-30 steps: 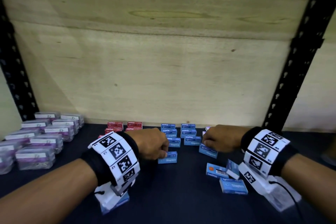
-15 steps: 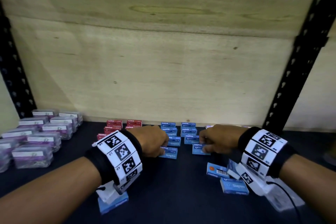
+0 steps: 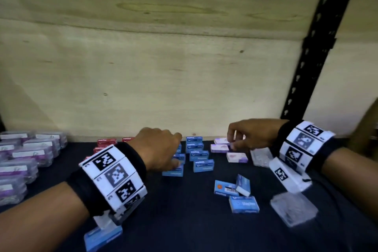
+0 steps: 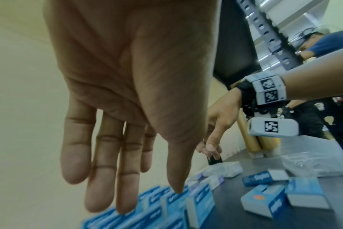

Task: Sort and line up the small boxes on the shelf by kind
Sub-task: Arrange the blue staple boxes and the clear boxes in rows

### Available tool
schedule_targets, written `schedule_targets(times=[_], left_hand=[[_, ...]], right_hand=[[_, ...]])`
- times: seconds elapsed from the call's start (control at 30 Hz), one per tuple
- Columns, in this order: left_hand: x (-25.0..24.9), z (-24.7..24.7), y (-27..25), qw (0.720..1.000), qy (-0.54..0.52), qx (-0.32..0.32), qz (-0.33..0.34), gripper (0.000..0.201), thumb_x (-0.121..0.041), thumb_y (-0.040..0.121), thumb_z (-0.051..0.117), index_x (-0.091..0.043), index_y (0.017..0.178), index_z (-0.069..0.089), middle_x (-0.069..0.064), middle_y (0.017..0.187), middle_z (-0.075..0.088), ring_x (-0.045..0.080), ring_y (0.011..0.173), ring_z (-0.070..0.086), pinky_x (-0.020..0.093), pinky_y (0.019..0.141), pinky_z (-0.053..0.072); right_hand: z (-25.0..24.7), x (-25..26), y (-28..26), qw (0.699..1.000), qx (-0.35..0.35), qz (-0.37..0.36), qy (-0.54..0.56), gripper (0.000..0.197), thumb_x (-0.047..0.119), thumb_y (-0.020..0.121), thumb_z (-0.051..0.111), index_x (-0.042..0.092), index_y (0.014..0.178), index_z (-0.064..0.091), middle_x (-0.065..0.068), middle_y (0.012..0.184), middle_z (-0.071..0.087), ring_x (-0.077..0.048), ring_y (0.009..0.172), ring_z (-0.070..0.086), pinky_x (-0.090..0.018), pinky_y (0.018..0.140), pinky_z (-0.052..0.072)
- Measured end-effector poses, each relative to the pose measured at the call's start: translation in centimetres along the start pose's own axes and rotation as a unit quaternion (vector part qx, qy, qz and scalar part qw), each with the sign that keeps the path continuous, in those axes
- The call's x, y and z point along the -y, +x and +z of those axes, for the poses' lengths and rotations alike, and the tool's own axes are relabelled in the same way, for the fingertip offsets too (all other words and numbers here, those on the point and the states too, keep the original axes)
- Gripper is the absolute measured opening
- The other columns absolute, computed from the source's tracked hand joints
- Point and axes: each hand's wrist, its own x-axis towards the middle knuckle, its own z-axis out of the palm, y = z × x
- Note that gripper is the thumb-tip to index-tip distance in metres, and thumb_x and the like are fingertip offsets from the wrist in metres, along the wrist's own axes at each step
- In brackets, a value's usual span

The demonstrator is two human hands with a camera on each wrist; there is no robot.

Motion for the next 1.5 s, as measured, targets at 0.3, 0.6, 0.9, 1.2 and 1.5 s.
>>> schedule_targets(times=[0.3,0.6,0.9,1.2,1.5], left_hand=[[-7.9,-1.7,2.9,0.988,-0.065,-0.019,0.14,0.036,-0.061,0.089,0.051,-0.031,0.107,0.057,-0.005,0.108,0.062,0.022,0.099,0.059,0.032,0.073,0.041],[-15.6,-1.3,4.4,0.975,-0.093,-0.001,0.203,0.071,-0.083,0.079,0.038,-0.022,0.105,0.064,0.0,0.109,0.064,0.024,0.099,0.058,0.04,0.084,0.049],[-17.8,-1.3,4.8,0.968,-0.122,0.035,0.215,0.069,-0.085,0.075,0.045,-0.021,0.094,0.063,-0.002,0.086,0.06,0.021,0.085,0.058,0.034,0.067,0.045],[-16.9,-1.5,5.2,0.958,-0.178,0.066,0.217,0.06,-0.075,0.072,0.063,-0.023,0.101,0.065,-0.005,0.097,0.064,0.016,0.09,0.058,0.038,0.08,0.054],[-16.3,-1.5,5.2,0.909,-0.352,0.085,0.206,0.055,-0.046,0.065,0.088,-0.024,0.106,0.059,-0.008,0.097,0.069,0.011,0.088,0.064,0.032,0.08,0.054]], right_hand=[[0.6,-7.6,-5.5,0.986,0.027,0.153,-0.055,0.011,0.031,0.092,0.067,0.029,0.102,0.061,0.004,0.097,0.068,-0.019,0.087,0.064,-0.028,0.076,0.051],[1.4,-9.2,-5.7,0.989,0.004,0.139,-0.044,0.048,0.038,0.089,0.07,0.025,0.132,0.054,0.005,0.117,0.058,-0.015,0.103,0.056,-0.026,0.088,0.043],[3.1,-8.4,-2.6,0.996,-0.002,0.088,-0.01,0.054,0.043,0.073,0.084,0.03,0.118,0.056,0.023,0.084,0.041,-0.01,0.09,0.049,-0.025,0.073,0.037],[3.4,-9.4,-2.7,0.995,0.029,0.092,0.0,0.065,0.034,0.074,0.081,0.042,0.129,0.047,0.004,0.1,0.062,-0.013,0.084,0.058,-0.024,0.074,0.044],[2.7,-10.0,-3.9,0.98,0.034,0.16,0.117,0.045,0.017,0.079,0.077,0.032,0.115,0.055,-0.01,0.113,0.062,-0.03,0.089,0.071,-0.041,0.08,0.06]])
